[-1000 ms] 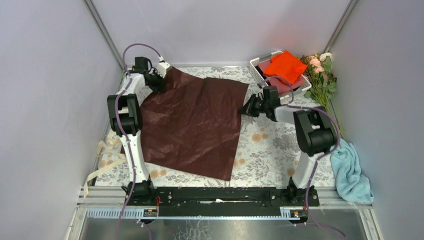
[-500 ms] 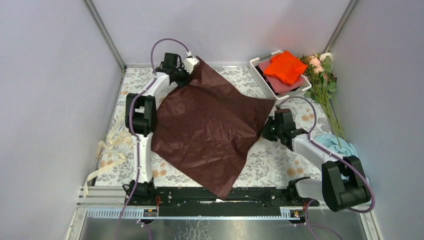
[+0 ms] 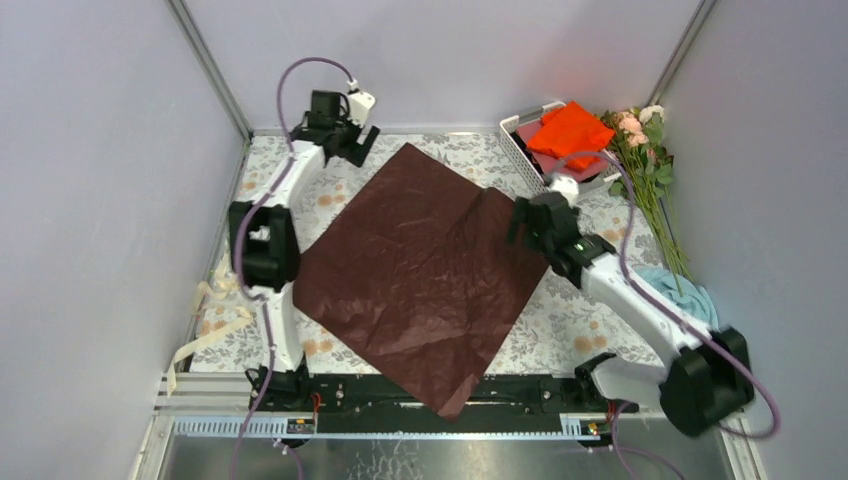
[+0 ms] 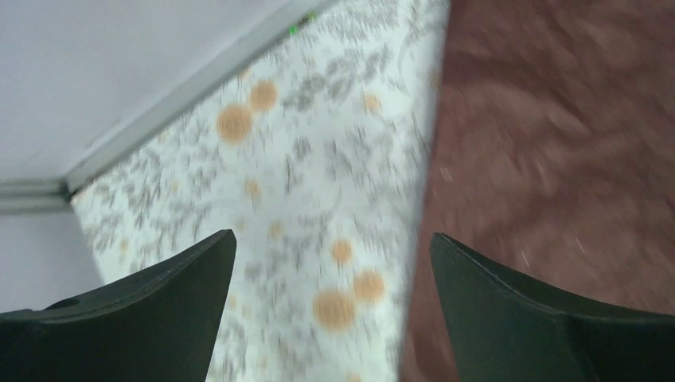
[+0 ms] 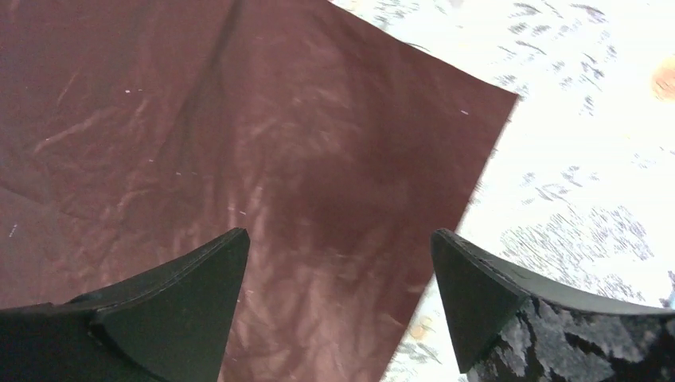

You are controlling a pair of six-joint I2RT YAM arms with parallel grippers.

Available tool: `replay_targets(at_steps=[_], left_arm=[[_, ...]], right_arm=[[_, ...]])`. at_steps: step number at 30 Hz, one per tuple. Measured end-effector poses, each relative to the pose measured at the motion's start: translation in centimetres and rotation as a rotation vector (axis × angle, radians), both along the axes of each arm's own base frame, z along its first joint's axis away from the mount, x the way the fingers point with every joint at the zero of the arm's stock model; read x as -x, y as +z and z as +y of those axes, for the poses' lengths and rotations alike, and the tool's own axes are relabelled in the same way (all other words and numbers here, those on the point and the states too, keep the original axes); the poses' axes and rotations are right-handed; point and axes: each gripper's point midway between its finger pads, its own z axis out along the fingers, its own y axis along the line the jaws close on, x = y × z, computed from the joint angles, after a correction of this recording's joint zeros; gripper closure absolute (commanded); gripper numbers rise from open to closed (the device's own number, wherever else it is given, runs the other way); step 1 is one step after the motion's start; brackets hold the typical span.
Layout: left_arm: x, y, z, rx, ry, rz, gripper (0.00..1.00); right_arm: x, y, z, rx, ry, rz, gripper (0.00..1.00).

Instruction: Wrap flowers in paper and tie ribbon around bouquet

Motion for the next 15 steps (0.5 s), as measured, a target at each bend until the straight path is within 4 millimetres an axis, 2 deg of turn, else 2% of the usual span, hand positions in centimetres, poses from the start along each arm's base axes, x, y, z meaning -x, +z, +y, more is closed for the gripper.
replay_targets(at_steps=[2,4,5,7,9,12,15], left_arm=[[4.0,2.4,0.3,-0.003,-0.002,0.006,0.09],[7.6,4.1,0.3,-0.003,-0.025,0.001,0.2],[10.0,4.3,0.1,-0.009,-0.048,0.014,0.24],[14.1,3.4,-0.6,-0.018,-0.1,0.061,0.26],[18.1,-0.1,-1.3,-0.028,-0.157,0.158,0.29],[23.7,-8.1,-1.5,-0.051,-0.199,0.395,0.32],[27.4,-13.8,-0.5,-0.072,-0.179,0.589,0.32]], right_arm=[[-1.3,0.1,1.8,0.053,0.06,0.016,0.37],[-2.6,-1.1,4.0,0.07,0.143,0.069,0.52],[-3.0,-2.0,5.2,0.066,0.19,0.1,0.59],[-3.4,-4.1,7.3,0.04,0.278,0.168,0.71],[-3.1,-6.4,8.8,0.014,0.346,0.246,0.78],[-2.9,-9.5,10.2,-0.006,0.401,0.34,0.85],[-3.0,-12.0,10.8,-0.009,0.413,0.402,0.94]])
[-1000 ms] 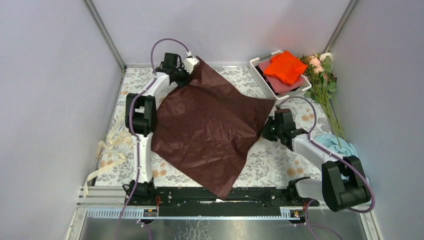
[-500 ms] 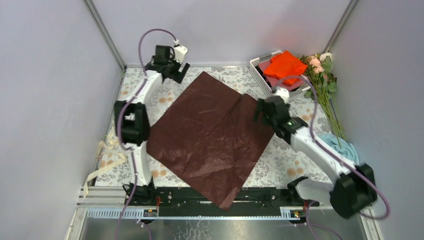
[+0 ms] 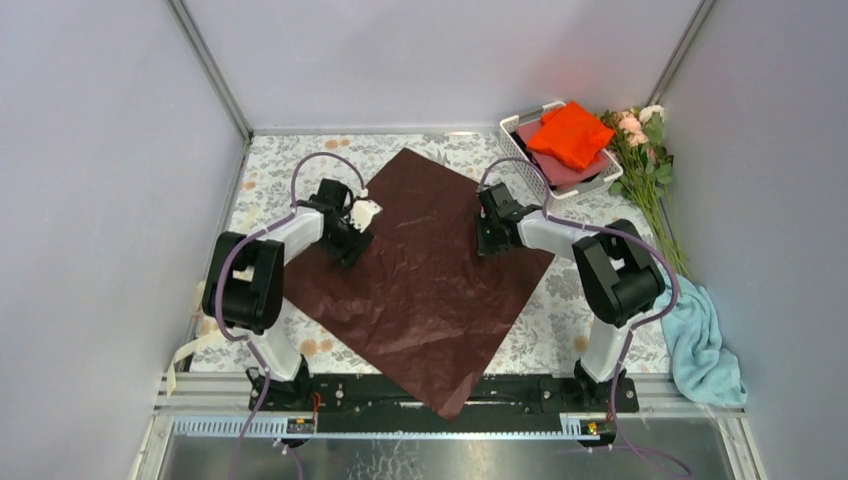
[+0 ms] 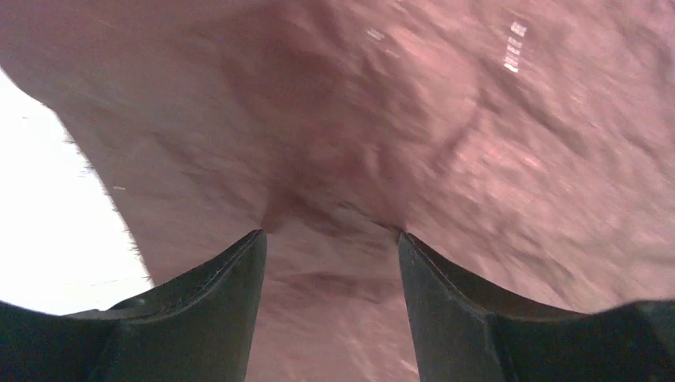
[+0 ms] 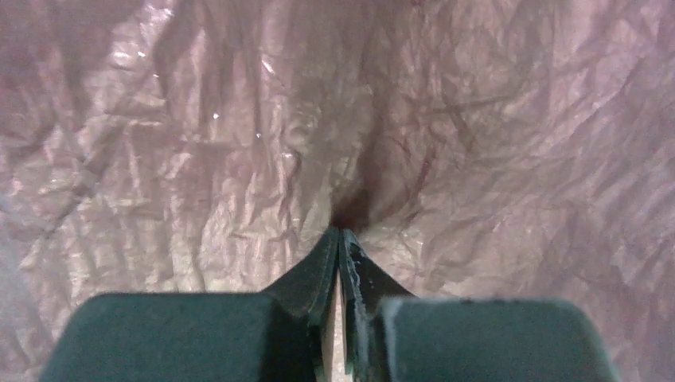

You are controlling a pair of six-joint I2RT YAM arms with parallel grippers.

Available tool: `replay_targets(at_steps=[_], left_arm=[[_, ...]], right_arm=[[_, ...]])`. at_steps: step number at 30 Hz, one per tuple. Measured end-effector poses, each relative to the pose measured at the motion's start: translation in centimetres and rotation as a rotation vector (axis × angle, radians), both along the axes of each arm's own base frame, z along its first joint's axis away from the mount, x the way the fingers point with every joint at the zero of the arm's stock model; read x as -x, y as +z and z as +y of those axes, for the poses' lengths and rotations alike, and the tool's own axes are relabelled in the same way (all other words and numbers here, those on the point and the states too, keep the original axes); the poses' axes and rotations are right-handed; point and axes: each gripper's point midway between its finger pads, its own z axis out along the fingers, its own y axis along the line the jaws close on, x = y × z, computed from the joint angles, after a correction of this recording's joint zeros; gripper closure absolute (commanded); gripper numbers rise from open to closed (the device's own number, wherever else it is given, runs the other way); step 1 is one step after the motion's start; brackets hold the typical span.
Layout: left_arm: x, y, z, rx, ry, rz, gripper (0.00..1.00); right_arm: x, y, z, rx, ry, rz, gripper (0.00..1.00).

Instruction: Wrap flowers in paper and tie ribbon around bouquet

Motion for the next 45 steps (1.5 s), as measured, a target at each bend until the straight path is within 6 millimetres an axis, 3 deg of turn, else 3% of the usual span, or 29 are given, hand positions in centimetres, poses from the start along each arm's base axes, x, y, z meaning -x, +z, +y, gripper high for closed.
replay_targets(at_steps=[2,5,11,13,16,19,23,24,26,28,29,32,35,37,39,42,45], left_arm=[[-1.4,0.3,0.4,-0.02,0.013,-0.045,0.32],[-2.8,0.2,1.0,-0.051,0.04,-0.083,0.32],[-8.9,0.7,2.1,-0.132,0.097,-0.223,0.34],[-9.7,0.8,2.3,-0.14,0.108,-0.241,0.33],[-9.8,0.9,2.4,-0.14,0.114,-0.244,0.31],[-9.6,1.0,2.8,-0.14,0.123,-0.238,0.28],[-9.2,2.3,4.2,-0.106,0.162,-0.212,0.02],[-9.3,3.4,4.5,-0.086,0.177,-0.225,0.01],[-9.6,6.2,4.8,-0.043,0.191,-0.278,0.01],[-9.9,9.7,5.0,-0.006,0.203,-0.353,0.01],[-9.9,11.8,4.8,0.018,0.2,-0.399,0.01],[-9.8,15.0,3.9,0.071,0.177,-0.459,0.01],[-9.3,15.2,3.2,0.099,0.161,-0.438,0.01],[-8.5,14.4,2.8,0.111,0.156,-0.395,0.01],[-7.7,13.8,2.5,0.124,0.15,-0.359,0.01],[-6.9,12.9,2.1,0.145,0.143,-0.319,0.01],[-6.3,12.2,1.9,0.152,0.14,-0.293,0.01]], right_arm=[[-0.5,-0.7,0.2,0.005,-0.011,0.006,1.0],[-2.0,-0.6,0.2,0.015,-0.045,-0.04,1.0],[-5.4,-0.8,0.3,0.063,-0.093,-0.099,1.0],[-5.9,-0.7,0.3,0.078,-0.095,-0.111,0.99],[-6.3,-0.1,-0.2,0.115,-0.085,-0.119,0.9],[-7.5,1.9,0.1,0.127,-0.053,-0.147,0.76],[-9.6,6.4,-0.7,0.121,-0.042,-0.225,0.6],[-10.2,7.8,-1.8,0.115,-0.062,-0.245,0.53],[-12.1,11.6,-6.4,0.085,-0.158,-0.304,0.42],[-14.2,15.7,-14.0,0.084,-0.316,-0.386,0.38],[-15.2,18.2,-19.8,0.108,-0.432,-0.449,0.38],[-15.5,22.0,-31.6,0.183,-0.657,-0.53,0.41],[-16.6,23.2,-38.5,0.233,-0.751,-0.538,0.45],[-18.2,22.1,-40.5,0.257,-0.743,-0.51,0.45],[-19.9,19.6,-41.4,0.267,-0.708,-0.456,0.44],[-21.2,13.5,-41.8,0.271,-0.632,-0.32,0.43],[-20.3,7.7,-41.5,0.279,-0.549,-0.174,0.43]])
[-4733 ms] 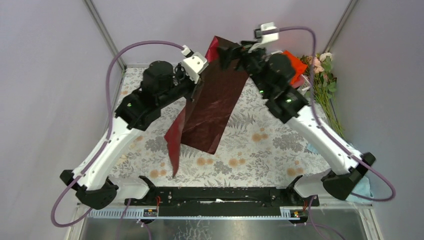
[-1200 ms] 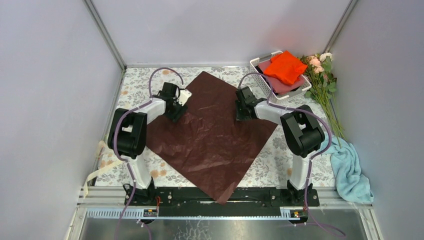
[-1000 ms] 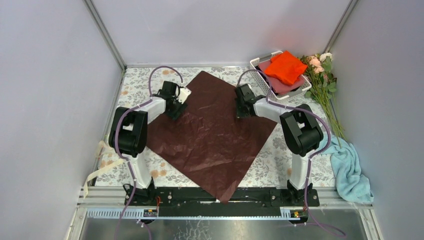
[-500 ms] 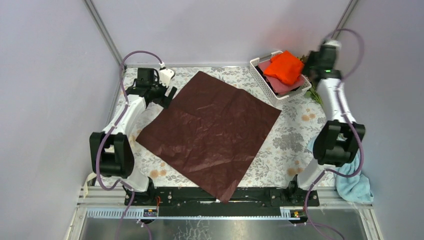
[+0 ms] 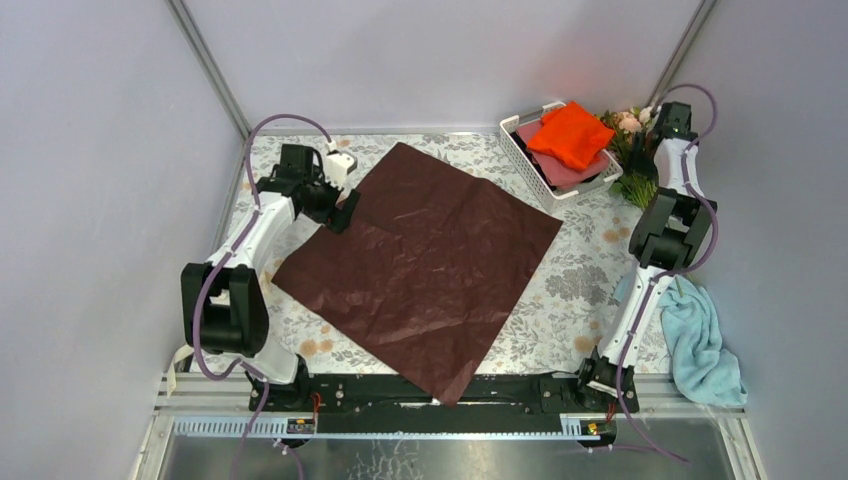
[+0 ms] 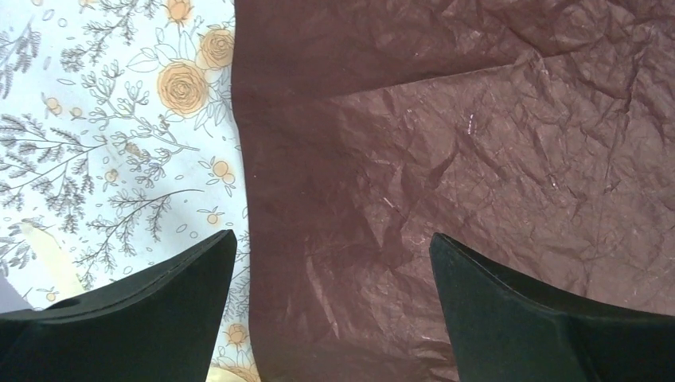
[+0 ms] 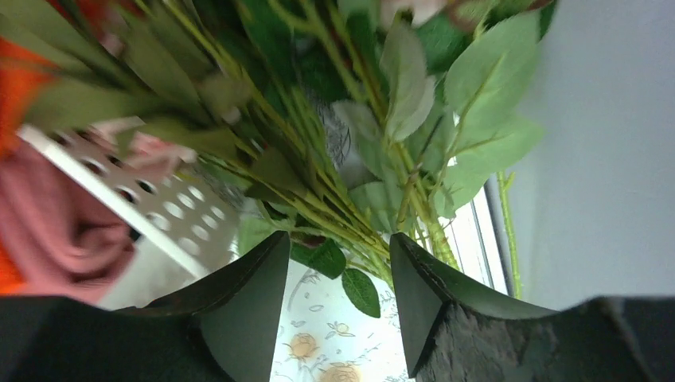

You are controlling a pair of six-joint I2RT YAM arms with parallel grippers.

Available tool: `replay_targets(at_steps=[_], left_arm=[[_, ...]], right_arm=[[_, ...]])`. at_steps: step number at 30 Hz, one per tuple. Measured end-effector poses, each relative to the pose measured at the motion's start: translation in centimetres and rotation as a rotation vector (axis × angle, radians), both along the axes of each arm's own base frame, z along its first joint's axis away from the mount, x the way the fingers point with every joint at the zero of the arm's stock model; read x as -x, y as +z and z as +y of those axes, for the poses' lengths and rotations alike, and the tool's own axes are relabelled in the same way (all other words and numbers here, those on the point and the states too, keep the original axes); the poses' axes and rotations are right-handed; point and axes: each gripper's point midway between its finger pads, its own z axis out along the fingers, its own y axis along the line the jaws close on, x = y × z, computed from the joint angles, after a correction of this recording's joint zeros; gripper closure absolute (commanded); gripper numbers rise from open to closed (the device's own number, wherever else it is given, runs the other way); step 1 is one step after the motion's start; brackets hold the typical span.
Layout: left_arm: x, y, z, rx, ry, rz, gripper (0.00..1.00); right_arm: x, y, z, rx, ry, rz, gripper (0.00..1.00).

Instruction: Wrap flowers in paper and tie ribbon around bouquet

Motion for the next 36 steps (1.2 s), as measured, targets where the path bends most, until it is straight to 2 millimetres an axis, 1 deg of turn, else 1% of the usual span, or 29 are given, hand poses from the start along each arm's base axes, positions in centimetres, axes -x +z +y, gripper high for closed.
replay_targets(at_steps=[2,4,5,8,11,13,17,18,26,29,31,32,33,34,36], left_arm=[[0.2,-0.5,0.0,0.0,0.0,0.018,0.01],[0.2,-1.1,0.0,0.0,-0.001,0.036,0.01],[0.3,-1.4,0.0,-0.001,-0.001,0.047,0.01],[0.5,-2.2,0.0,-0.002,-0.002,0.073,0.01],[0.6,-2.7,0.0,-0.002,-0.002,0.089,0.01],[0.6,-2.7,0.0,-0.003,-0.001,0.092,0.01],[0.6,-2.7,0.0,-0.003,-0.001,0.092,0.01],[0.6,-2.8,0.0,-0.003,-0.001,0.093,0.01],[0.6,-2.8,0.0,-0.003,-0.001,0.095,0.01],[0.7,-2.8,0.0,-0.003,-0.001,0.095,0.01],[0.7,-2.8,0.0,-0.004,-0.001,0.095,0.01],[0.7,-2.9,0.0,-0.004,-0.001,0.096,0.01],[0.7,-2.9,0.0,-0.004,-0.001,0.097,0.01],[0.8,-2.9,0.0,-0.003,-0.001,0.098,0.01],[0.9,-3.1,0.0,-0.004,-0.002,0.104,0.01]], right_arm=[[1.0,-2.5,0.2,-0.003,0.04,0.074,0.44],[1.9,-3.6,0.3,0.004,0.069,0.118,0.46],[2.0,-3.8,0.2,0.011,0.083,0.126,0.46],[2.0,-3.9,0.1,0.031,0.112,0.133,0.49],[1.5,-3.6,-0.2,0.052,0.126,0.114,0.54],[1.1,-3.4,-0.4,0.063,0.132,0.101,0.58],[0.5,-3.3,-0.5,0.079,0.148,0.08,0.7],[0.4,-3.2,-0.6,0.081,0.152,0.075,0.71],[-0.7,-2.9,0.0,0.061,0.187,0.025,0.72],[-1.0,-3.0,0.1,0.058,0.191,0.015,0.74],[-1.2,-3.4,0.1,0.055,0.192,0.016,0.8],[-1.1,-3.8,0.1,0.05,0.194,0.021,0.86],[-1.1,-4.1,0.2,0.044,0.195,0.024,0.95],[-1.1,-4.4,0.2,0.042,0.196,0.028,1.0],[-1.1,-4.5,0.2,0.042,0.195,0.029,1.0]])
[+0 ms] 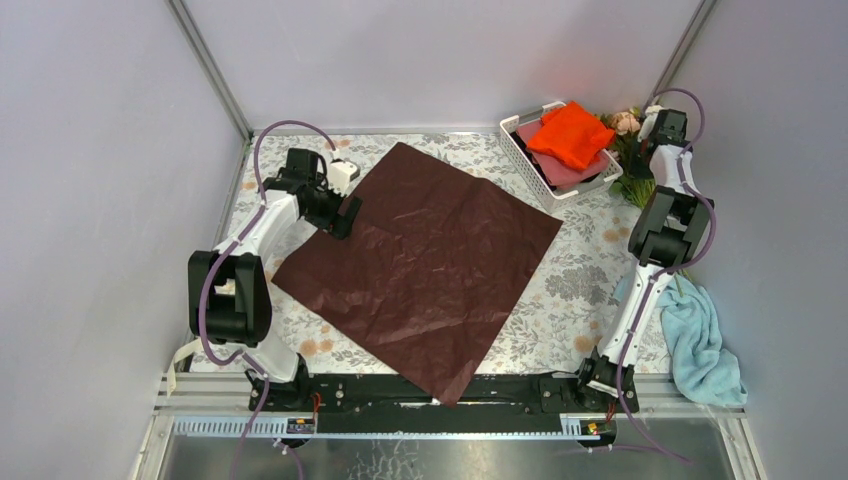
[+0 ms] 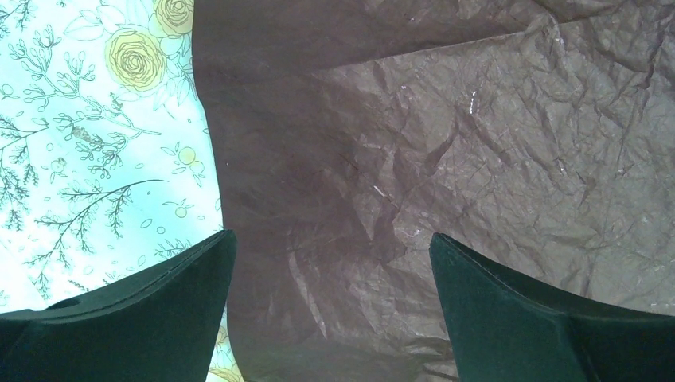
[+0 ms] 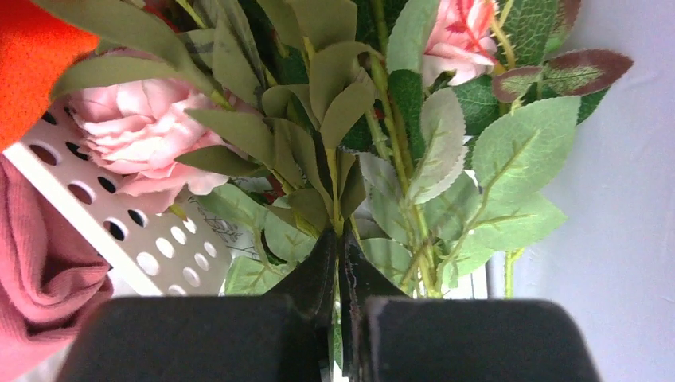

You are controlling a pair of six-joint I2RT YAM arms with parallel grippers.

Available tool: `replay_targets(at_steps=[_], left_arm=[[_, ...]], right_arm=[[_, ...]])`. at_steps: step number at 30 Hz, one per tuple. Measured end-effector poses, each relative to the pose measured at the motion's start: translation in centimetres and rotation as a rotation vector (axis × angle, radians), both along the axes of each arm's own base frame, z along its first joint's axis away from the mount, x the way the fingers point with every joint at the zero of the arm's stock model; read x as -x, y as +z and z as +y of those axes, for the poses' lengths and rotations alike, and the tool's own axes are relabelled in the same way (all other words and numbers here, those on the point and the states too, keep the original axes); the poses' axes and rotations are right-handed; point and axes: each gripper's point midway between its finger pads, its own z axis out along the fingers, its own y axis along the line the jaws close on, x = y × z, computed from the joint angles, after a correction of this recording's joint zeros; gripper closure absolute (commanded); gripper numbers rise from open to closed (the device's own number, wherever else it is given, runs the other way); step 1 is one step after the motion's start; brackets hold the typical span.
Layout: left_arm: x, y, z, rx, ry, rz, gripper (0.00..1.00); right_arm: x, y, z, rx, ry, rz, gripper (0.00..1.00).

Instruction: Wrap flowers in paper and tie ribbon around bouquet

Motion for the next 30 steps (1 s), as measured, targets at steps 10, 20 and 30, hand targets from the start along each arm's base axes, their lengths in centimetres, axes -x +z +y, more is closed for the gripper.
replay_targets(at_steps=[10,20,30], left_arm=[[0.5,0.1,-0.2,0.009,-0.005,0.017,0.01],[1.4,4.7,-0.8,0.048,-0.028,-0.094,0.01],[4.2,8.7,-1.5,0.076,-0.092,-0.18,0.01]], right_arm=[[1.2,4.9,-1.8,0.087,-0.152,-0.103,1.0],[7.5,32.8,1.1,0.136,-0.247,-0.753,1.0],[13.5,46.3,8.9,0.039,-0.12,-1.116,1.0]])
